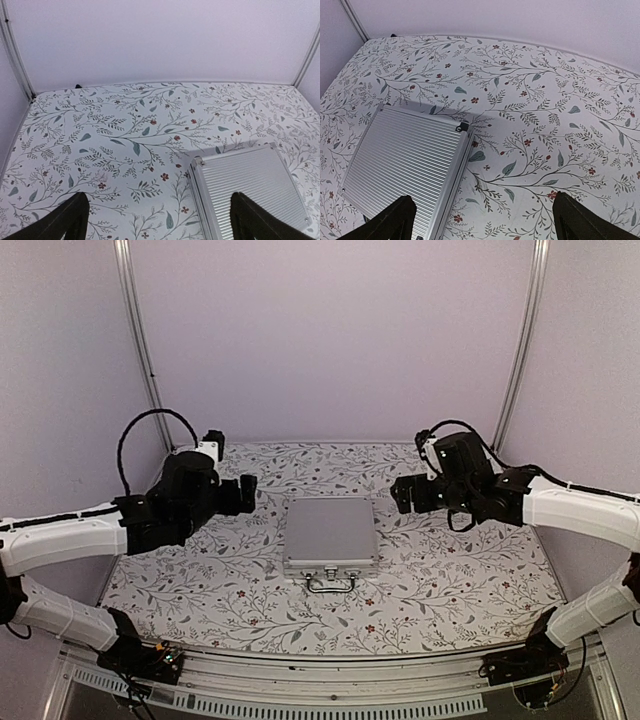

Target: Pack up texas hold em set

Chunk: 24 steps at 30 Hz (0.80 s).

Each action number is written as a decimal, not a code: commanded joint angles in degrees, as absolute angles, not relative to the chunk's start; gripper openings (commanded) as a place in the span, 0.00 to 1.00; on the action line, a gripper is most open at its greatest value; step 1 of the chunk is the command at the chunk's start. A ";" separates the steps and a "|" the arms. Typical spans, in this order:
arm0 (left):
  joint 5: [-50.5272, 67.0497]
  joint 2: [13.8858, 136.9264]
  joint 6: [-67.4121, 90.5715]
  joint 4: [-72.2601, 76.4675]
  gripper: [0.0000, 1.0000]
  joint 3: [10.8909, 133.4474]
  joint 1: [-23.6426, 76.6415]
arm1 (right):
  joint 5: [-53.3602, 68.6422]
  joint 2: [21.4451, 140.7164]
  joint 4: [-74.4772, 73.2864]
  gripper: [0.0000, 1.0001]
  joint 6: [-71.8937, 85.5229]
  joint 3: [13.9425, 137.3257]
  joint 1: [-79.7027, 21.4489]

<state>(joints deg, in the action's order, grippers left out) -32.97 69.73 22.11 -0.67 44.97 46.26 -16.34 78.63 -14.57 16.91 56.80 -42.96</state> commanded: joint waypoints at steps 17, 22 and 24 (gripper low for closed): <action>-23.16 53.15 17.66 4.77 1.00 36.98 35.02 | -20.79 58.53 -11.56 0.99 10.30 44.96 -32.53; -23.03 50.89 17.45 8.95 1.00 31.01 35.31 | -18.99 54.92 -10.17 0.99 10.76 41.18 -32.61; -23.51 50.63 17.29 9.16 1.00 30.07 35.33 | -18.77 54.36 -10.06 0.99 10.89 40.46 -32.56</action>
